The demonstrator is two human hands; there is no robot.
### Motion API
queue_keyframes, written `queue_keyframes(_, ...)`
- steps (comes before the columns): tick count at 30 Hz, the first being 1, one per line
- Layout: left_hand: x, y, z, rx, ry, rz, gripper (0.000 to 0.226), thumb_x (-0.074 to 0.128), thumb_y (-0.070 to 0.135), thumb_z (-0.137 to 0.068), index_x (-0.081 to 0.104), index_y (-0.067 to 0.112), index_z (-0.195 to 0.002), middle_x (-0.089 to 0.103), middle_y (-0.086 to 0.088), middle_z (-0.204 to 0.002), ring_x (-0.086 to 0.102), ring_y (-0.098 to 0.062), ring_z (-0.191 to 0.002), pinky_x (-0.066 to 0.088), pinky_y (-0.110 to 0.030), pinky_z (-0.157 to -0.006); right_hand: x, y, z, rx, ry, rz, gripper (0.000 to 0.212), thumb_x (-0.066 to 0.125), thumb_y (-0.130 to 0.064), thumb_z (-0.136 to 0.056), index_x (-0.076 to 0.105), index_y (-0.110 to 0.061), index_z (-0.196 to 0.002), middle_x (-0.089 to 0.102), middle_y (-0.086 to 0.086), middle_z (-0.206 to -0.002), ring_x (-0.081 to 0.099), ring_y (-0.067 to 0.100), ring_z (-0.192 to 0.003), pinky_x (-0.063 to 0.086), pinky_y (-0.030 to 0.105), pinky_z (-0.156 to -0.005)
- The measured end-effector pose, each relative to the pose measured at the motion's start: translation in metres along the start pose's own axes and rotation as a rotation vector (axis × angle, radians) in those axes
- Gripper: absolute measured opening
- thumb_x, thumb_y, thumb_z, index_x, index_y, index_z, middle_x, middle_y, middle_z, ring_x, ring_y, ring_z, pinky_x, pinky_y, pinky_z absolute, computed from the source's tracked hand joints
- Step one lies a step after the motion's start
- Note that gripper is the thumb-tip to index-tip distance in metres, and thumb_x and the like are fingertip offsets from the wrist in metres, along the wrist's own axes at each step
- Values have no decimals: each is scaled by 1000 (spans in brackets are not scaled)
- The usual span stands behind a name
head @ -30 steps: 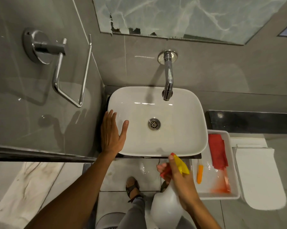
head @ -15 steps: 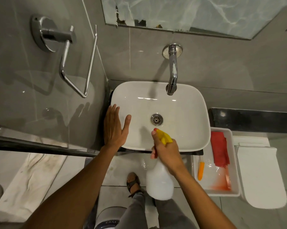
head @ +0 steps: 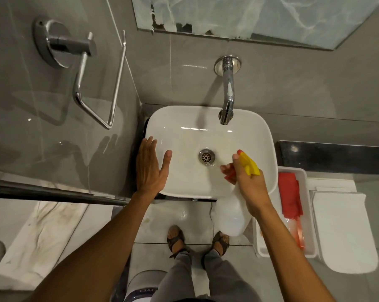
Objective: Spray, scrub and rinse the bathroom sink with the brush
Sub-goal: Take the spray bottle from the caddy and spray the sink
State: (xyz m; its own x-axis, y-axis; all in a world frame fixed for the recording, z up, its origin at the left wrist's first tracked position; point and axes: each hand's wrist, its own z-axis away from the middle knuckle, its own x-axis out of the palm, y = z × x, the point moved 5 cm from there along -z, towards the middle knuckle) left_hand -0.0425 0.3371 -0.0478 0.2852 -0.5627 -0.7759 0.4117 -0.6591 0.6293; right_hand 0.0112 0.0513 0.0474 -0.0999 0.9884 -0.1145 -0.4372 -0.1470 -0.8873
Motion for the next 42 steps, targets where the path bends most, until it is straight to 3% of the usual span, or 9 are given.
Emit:
queue_keyframes(6, -1, 1, 0, 4, 4, 2, 100, 11, 87, -97, 34, 20, -167, 26, -4, -179, 26, -28, -165, 30, -54, -132, -59, 9, 14, -5, 214, 138, 30, 60, -46, -103, 70, -26, -123, 70, 7, -71, 72, 20, -71, 64, 47, -88)
queue_keyframes(12, -2, 2, 0, 18, 22, 5, 98, 13, 85, -99, 37, 19, -166, 29, -4, -178, 26, -27, -165, 31, -52, -132, -65, 29, 45, 83, 48, 112, 33, 62, -55, -98, 75, -29, -112, 82, 10, -94, 80, 25, -96, 64, 44, -90)
queue_keyframes(17, -3, 4, 1, 24, 33, 15, 98, 13, 85, -98, 38, 18, -166, 30, -4, -177, 26, -27, -165, 29, -52, -132, -36, 50, 70, 74, -6, 215, 47, 56, -61, -99, 70, -19, -83, 67, 4, -62, 66, 27, -64, 60, 33, -71)
queue_keyframes(19, -4, 5, 2, 27, 40, 15, 99, 12, 86, -98, 38, 18, -166, 31, -5, -177, 26, -27, -165, 29, -52, -132, -19, 56, 77, 85, -52, 164, 39, 59, -55, -99, 69, -20, -87, 54, 6, -58, 55, 24, -61, 61, 31, -64)
queue_keyframes(23, -3, 6, 4, 44, 49, 17, 97, 15, 84, -100, 38, 16, -165, 33, -6, -176, 27, -28, -165, 29, -53, -132, 0, 68, 83, 147, -213, 65, 44, 60, -61, -97, 74, -19, -104, 76, 18, -90, 77, 31, -93, 64, 43, -87)
queue_keyframes(28, -1, 11, 6, 124, 85, -41, 87, 25, 76, -105, 42, 14, -162, 38, -10, -173, 33, -33, -162, 30, -61, -129, -36, 81, 77, 139, -116, 57, 51, 54, -61, -98, 43, -50, -147, 78, -14, -114, 69, 2, -114, 53, 23, -96)
queue_keyframes(33, 22, 53, 43, 143, 62, -97, 83, 27, 74, -106, 46, 13, -159, 42, -10, -171, 34, -30, -162, 31, -59, -128, -110, 97, 61, 102, 19, 59, 54, 55, -75, -92, 63, -47, -138, 72, -22, -127, 56, 11, -138, 30, 48, -125)
queue_keyframes(38, 74, 126, 78, 352, -118, -69, 82, 36, 69, -107, 40, 9, -162, 37, -11, -173, 29, -28, -164, 26, -51, -132, -193, 122, 40, 144, 200, -27, 59, 60, -54, -99, 60, -22, -148, 55, -60, -106, 47, -43, -100, 38, 33, -117)
queue_keyframes(42, 125, 191, 95, 493, -245, -68, 78, 48, 64, -106, 43, 8, -160, 36, -9, -174, 29, -27, -164, 31, -53, -130, -249, 142, 22, 146, 362, -75, 63, 67, -60, -92, 61, -27, -146, 60, -45, -118, 58, -14, -121, 40, 27, -107)
